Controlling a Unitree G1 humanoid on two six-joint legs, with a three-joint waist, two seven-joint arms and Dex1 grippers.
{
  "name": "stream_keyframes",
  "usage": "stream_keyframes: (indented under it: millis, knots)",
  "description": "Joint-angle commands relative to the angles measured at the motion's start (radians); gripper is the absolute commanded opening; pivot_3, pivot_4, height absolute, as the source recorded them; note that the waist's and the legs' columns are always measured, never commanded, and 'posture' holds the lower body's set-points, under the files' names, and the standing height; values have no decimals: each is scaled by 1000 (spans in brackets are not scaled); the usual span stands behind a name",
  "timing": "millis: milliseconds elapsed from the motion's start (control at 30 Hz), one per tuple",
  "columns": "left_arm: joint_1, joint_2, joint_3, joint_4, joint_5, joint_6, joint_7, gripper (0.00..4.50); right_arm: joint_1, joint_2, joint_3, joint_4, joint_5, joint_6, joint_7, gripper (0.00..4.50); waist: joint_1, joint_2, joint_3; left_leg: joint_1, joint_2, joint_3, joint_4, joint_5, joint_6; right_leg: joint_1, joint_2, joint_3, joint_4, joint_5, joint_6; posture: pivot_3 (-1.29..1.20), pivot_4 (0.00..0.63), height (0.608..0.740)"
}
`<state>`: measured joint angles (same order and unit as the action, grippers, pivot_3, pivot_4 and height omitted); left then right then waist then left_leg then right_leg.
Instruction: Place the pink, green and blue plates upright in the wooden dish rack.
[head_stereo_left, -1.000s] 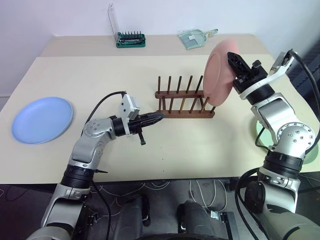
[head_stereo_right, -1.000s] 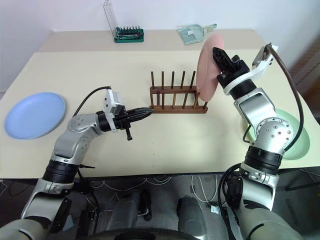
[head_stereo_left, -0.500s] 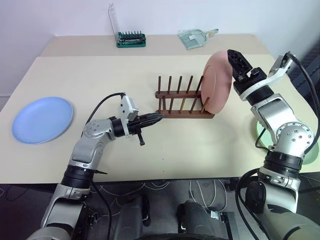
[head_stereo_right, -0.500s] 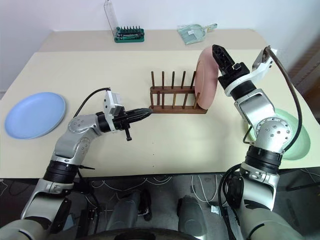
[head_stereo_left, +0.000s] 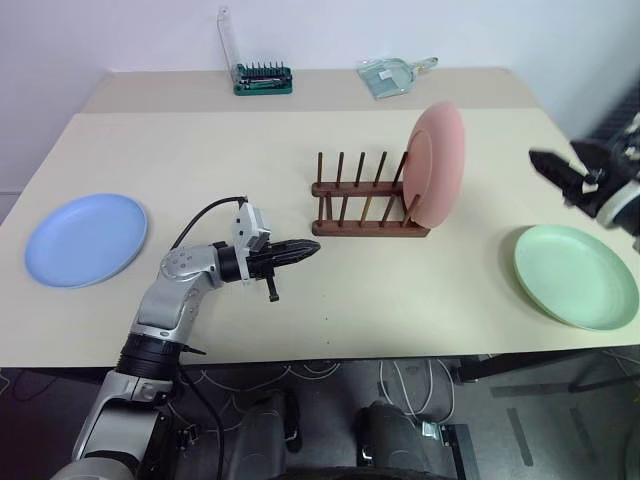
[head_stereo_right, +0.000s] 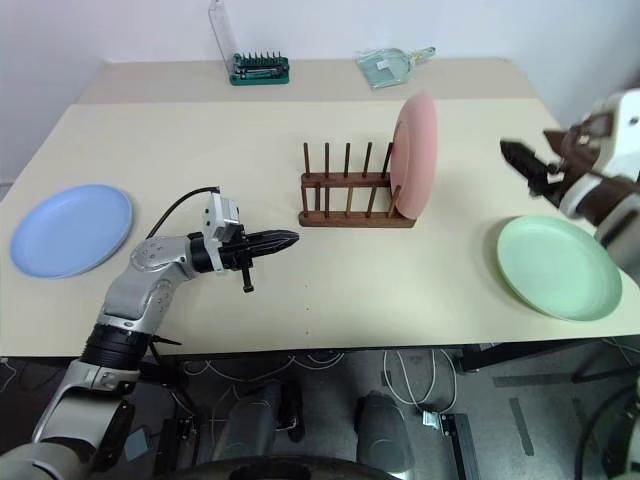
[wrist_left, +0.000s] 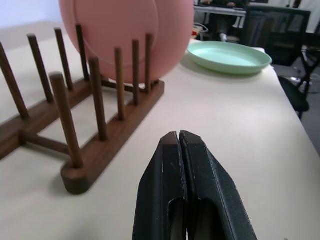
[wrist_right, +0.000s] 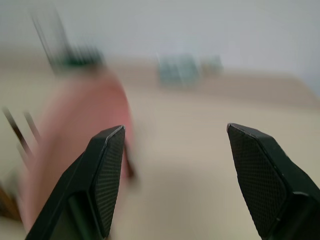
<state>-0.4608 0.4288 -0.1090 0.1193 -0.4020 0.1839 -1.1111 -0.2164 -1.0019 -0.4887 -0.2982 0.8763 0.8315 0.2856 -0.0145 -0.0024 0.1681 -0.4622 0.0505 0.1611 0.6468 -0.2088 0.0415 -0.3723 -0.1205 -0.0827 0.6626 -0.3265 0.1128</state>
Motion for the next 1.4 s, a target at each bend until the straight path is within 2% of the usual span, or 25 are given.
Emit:
stream_keyframes:
  millis: [33,167,267,367,567,667,733,767,833,1033,1133,1233,1333,1400]
  knots:
    - [-35,-4,-7,10,0,-21,-39,0,84,-48,-65,-101,-41,36,60,3283,-3,0,0,0,1,0,0,0,0,0,0,0,0,0,0,0,150,732]
    - [-82,-44,-47,65,17,-40,-79,0,320,-36,-96,-174,-145,89,78,3283,9,-1,-1,0,0,0,0,0,0,0,0,0,0,0,0,0,150,732]
    - [-101,-60,-61,93,22,-45,-111,0,417,-5,-54,-196,-223,86,60,3283,9,-1,0,-1,-1,0,1,-1,1,1,0,0,-2,0,0,0,150,732]
    - [-112,-65,-63,113,27,-55,-128,0,459,29,16,-181,-301,65,46,3283,2,-1,0,0,-1,0,1,-1,1,1,0,0,-2,0,1,0,150,732]
    - [-116,-60,-50,117,26,-59,-132,0,422,75,88,-110,-403,50,40,3283,1,0,0,0,0,-1,1,-1,1,0,0,0,-1,0,1,0,150,732]
    - [-94,-47,-43,90,24,-52,-121,0,395,92,128,-78,-438,32,55,2410,1,0,0,0,0,-1,1,-1,1,1,0,0,-1,0,1,0,150,732]
    - [-83,-42,-41,76,22,-48,-115,0,385,95,138,-69,-458,26,62,1466,1,0,0,0,0,-1,1,-1,1,1,0,0,-1,0,1,0,150,732]
    - [-78,-40,-40,70,21,-44,-112,0,378,97,138,-69,-463,25,66,796,2,0,0,0,-1,-1,1,-1,1,1,0,0,-1,0,1,0,150,732]
    - [-74,-37,-39,62,19,-40,-107,0,366,101,137,-72,-470,26,74,48,1,-1,-1,0,-1,-1,1,-1,1,1,0,0,-1,0,1,0,150,732]
    - [-76,-39,-40,60,18,-38,-100,0,346,87,126,-98,-523,24,82,48,2,-1,0,0,-1,-1,1,-1,1,1,0,0,-1,0,1,0,150,732]
    - [-86,-44,-41,67,20,-40,-96,0,272,69,106,-104,-583,-55,56,48,-1,0,0,0,-1,-1,1,-1,1,1,0,0,-1,0,1,0,150,732]
    - [-92,-47,-42,74,23,-43,-94,0,82,83,90,-86,-613,-176,18,48,-11,3,1,0,0,0,1,0,0,0,0,0,0,0,1,0,150,732]
    - [-95,-48,-39,73,25,-43,-86,0,-170,132,92,-94,-555,-257,10,48,-7,4,1,1,0,0,0,1,-2,-1,1,1,2,0,0,0,150,732]
    - [-95,-47,-38,71,25,-43,-83,0,-249,160,89,-91,-535,-270,15,48,-3,4,1,0,1,0,0,1,-2,-1,2,1,2,0,0,0,150,732]
